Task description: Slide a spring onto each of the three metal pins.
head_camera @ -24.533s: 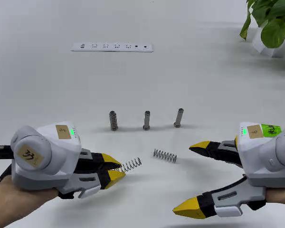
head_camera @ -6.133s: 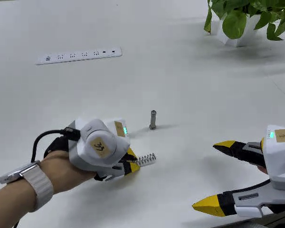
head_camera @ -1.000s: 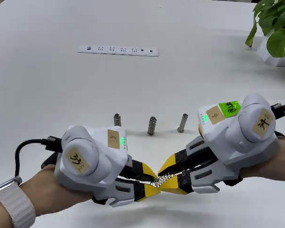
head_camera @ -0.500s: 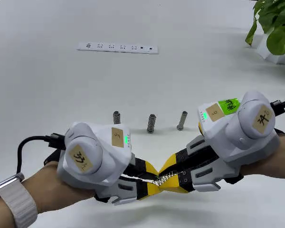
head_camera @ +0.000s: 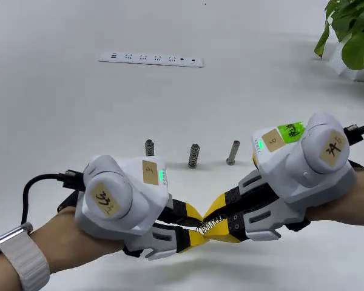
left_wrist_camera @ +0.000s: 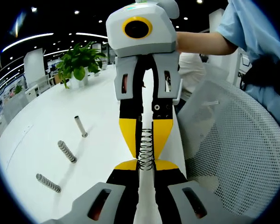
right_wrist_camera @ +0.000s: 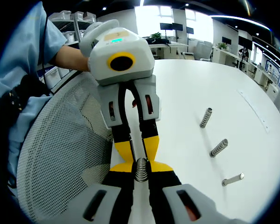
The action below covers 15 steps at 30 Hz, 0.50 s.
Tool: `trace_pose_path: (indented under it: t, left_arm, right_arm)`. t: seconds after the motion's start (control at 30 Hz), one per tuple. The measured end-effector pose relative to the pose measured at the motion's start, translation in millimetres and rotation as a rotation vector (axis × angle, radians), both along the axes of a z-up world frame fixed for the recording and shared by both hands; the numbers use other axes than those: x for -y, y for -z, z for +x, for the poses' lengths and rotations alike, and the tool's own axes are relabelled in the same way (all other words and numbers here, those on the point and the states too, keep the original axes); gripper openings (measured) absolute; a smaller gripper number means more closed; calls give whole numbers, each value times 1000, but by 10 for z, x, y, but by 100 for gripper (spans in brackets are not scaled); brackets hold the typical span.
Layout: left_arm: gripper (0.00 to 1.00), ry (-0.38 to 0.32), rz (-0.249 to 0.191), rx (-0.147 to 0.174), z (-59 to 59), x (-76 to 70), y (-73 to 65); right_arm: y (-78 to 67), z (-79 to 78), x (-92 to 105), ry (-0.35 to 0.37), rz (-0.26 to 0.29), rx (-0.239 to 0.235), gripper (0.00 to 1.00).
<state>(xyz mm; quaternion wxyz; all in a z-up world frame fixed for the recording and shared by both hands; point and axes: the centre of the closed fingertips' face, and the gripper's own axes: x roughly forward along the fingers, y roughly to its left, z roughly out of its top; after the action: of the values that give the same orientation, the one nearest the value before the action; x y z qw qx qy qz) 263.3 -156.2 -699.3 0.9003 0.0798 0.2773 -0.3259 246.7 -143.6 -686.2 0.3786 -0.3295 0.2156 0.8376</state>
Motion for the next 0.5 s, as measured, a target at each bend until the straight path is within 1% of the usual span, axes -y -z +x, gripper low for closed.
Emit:
trace_pose_path:
  t: [0.07, 0.13, 0.17, 0.27, 0.37, 0.43, 0.5]
  left_arm:
    - [12, -27, -15, 8, 16, -19, -14]
    - [15, -70, -38, 9, 22, -68, -19]
    - [18, -98, -49, 8, 19, -118, -9]
    - [27, -147, -59, 16, -1, -232, -6]
    - [32, -194, -86, 20, -10, -343, -6]
    - [34, -232, -97, 28, -9, -397, -20]
    - [38, -271, -106, 28, -16, -475, -28]
  right_arm:
    - [-7, 5, -10, 2, 4, 1, 12]
    - [-1, 24, -17, 12, 3, 1, 12]
    - [12, 34, -12, 12, 0, 7, 12]
    - [24, 44, -8, 8, 2, 14, 12]
    - [31, 57, -8, 9, 2, 20, 12]
    - [39, 72, -9, 10, 0, 25, 12]
    - [46, 90, -7, 12, -1, 28, 12]
